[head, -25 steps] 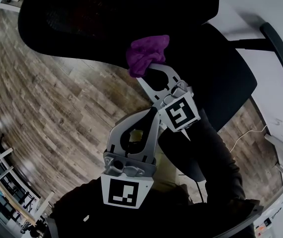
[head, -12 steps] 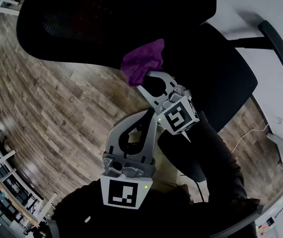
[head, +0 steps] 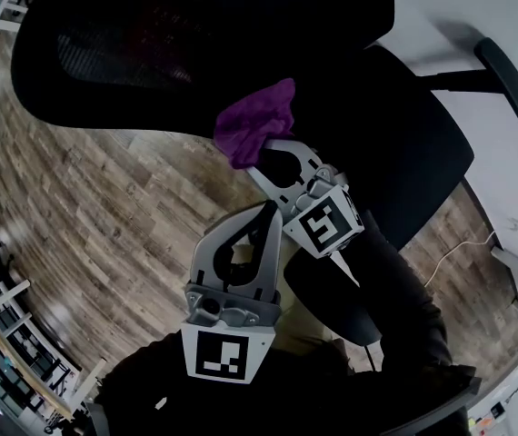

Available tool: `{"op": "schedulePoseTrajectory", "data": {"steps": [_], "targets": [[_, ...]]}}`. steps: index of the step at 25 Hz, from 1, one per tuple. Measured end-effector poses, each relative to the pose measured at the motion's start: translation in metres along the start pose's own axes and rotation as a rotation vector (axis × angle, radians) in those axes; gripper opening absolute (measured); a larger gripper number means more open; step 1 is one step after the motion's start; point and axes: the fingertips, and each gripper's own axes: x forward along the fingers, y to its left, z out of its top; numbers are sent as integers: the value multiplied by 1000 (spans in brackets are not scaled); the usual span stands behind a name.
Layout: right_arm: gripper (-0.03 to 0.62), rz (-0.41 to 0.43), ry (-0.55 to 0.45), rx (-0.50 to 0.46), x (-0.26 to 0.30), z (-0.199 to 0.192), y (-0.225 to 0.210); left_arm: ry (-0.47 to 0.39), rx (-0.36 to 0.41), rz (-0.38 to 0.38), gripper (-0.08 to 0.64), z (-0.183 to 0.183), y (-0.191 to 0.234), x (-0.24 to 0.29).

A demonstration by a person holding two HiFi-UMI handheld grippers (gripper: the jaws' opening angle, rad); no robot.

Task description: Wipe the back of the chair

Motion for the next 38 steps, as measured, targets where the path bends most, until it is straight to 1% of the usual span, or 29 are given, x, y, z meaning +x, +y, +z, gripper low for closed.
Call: {"op": "schedulePoseTrajectory", "data": {"steps": [4, 8, 11, 15, 18, 21, 24, 28, 33, 38], "targets": [[44, 21, 23, -20, -4, -2, 1, -14, 9, 28, 9, -19, 9, 3], [44, 31, 28, -48, -4, -6, 2, -49, 22, 86, 9, -44, 32, 1], [44, 32, 7, -65, -4, -13, 3, -86, 27, 137, 9, -60, 51, 0], [44, -9, -46, -27, -4, -13, 0, -107, 36, 176, 9, -76, 69, 1], [44, -22, -53, -42, -2, -11, 0, -106, 34, 173, 9, -81, 72, 2], [44, -31, -46, -64, -3, -12, -5, -113, 38, 161, 9, -77, 70, 4], [44, -53, -44, -51, -3, -14, -15, -101, 37, 144, 9, -75, 68, 6], [44, -47, -23, -51, -2, -15, -17, -94, 44, 125, 9, -68, 64, 8], [44, -39, -24, -61, -4, -15, -20, -85, 47, 108, 9, -66, 57, 14], [44, -65, -32, -62, -8, -13, -33, -76, 49, 91, 9, -65, 51, 20]]}}
